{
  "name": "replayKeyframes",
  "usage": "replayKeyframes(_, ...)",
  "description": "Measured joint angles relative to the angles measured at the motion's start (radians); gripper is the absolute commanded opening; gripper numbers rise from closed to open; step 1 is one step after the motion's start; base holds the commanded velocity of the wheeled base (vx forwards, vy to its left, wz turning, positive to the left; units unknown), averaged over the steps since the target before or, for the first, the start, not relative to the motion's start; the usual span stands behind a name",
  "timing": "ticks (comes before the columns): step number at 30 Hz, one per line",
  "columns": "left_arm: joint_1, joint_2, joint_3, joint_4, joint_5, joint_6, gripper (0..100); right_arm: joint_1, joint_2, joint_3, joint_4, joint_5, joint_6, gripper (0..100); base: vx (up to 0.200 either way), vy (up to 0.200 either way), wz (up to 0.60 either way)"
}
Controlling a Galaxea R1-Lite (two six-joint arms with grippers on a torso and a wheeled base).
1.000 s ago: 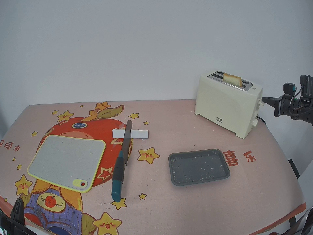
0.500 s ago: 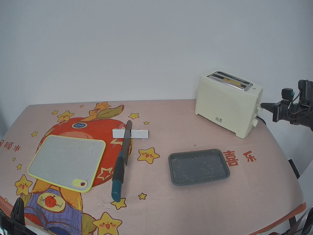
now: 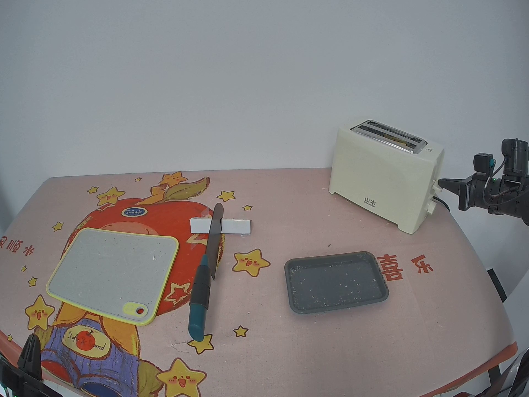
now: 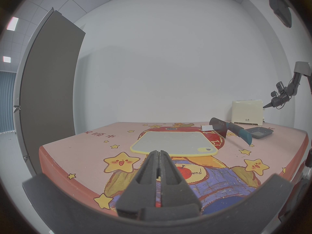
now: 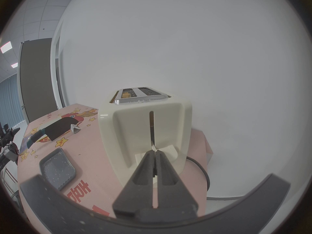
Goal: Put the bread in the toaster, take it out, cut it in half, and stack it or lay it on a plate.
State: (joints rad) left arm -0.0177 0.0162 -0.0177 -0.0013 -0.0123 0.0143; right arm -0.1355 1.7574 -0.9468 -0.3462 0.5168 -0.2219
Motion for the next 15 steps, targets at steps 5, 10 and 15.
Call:
replayKeyframes(5, 0.0, 0.0, 0.0, 0.0, 0.0, 0.0, 0, 0.0, 0.001, 0.006, -0.001, 0.0, 0.0, 0, 0.0, 0.0, 0.0)
replayKeyframes(10, 0.0, 0.0, 0.0, 0.0, -0.001, 0.0, 0, -0.001, 0.001, 0.013, -0.001, 0.0, 0.0, 0, 0.0, 0.0, 0.0)
replayKeyframes(15, 0.0, 0.0, 0.0, 0.0, 0.0, 0.0, 0, -0.001, 0.002, 0.013, -0.001, 0.0, 0.0, 0, 0.0, 0.0, 0.0)
